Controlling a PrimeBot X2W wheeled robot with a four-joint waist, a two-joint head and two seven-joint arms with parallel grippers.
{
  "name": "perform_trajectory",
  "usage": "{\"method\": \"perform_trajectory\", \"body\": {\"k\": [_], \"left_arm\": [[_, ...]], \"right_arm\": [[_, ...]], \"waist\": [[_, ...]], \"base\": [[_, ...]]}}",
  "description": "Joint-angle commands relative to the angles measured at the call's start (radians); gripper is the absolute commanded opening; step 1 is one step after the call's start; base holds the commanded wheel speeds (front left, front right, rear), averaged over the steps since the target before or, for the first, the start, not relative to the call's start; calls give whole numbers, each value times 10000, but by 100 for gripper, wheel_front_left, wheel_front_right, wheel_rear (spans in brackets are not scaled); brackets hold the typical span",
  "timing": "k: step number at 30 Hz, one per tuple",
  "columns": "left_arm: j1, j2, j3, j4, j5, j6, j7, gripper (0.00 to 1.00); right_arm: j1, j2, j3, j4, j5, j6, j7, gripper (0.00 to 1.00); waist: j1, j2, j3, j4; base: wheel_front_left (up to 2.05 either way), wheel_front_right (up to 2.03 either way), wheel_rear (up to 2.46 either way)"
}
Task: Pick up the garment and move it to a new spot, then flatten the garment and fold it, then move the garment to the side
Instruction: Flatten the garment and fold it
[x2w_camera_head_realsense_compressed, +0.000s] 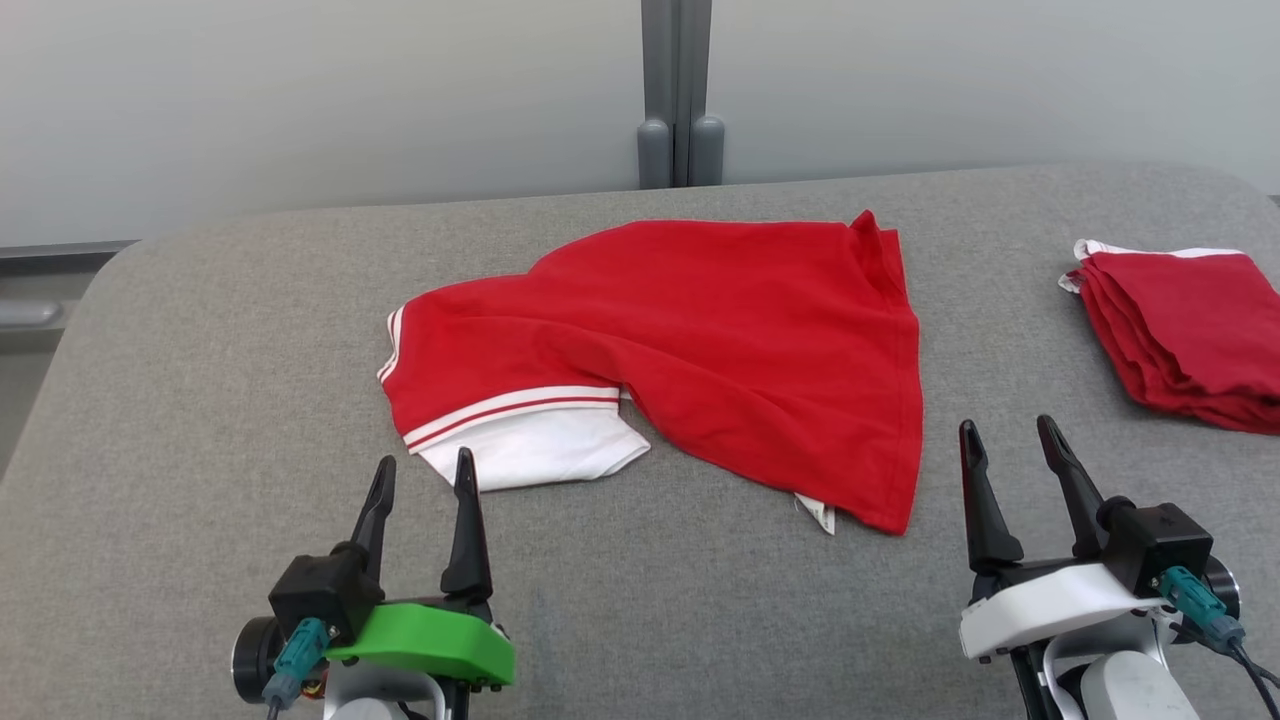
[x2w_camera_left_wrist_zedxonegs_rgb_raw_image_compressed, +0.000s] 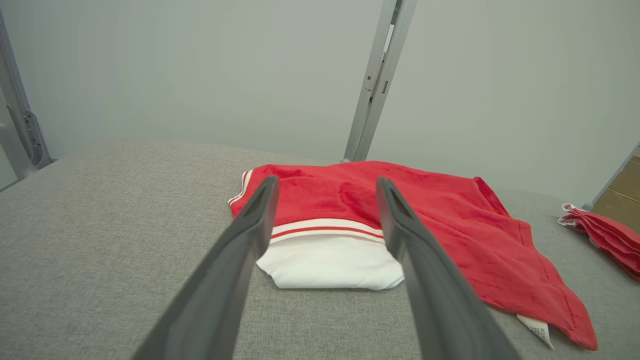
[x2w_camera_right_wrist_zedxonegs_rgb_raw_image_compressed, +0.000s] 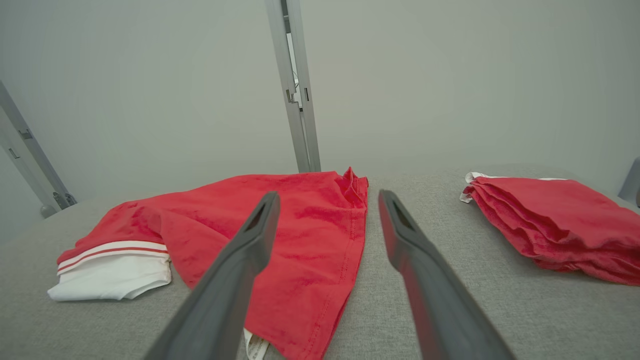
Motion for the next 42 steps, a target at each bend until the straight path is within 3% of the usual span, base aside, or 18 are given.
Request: {"method": "perform_trajectory", "body": {"k": [1,26,36,42], "left_arm": [[78,-27,2,21,132,-67,-26,100],[-114,-121,142,364,174,-190,-18,100],[-1553,103,201,2965,-257,-402,1602,100],[-2242,107,630,4128,-820,-466,1732,100]], "right_arm": [[-13,-12,11,50,-45,-16,-44,100],[-302,-11,-14,80,-64,-16,-81,100],[-830,-16,255,60,14,-16,-81,100],[-1046,-12,247,122,21,-16,-86,100]], "waist": [[0,-1,12,2],[0,-1,361,-112],[0,-1,1298,-612],[0,-1,1709,-1074]], "base": [[0,0,0],[0,0,0],[0,0,0],[0,0,0]]}}
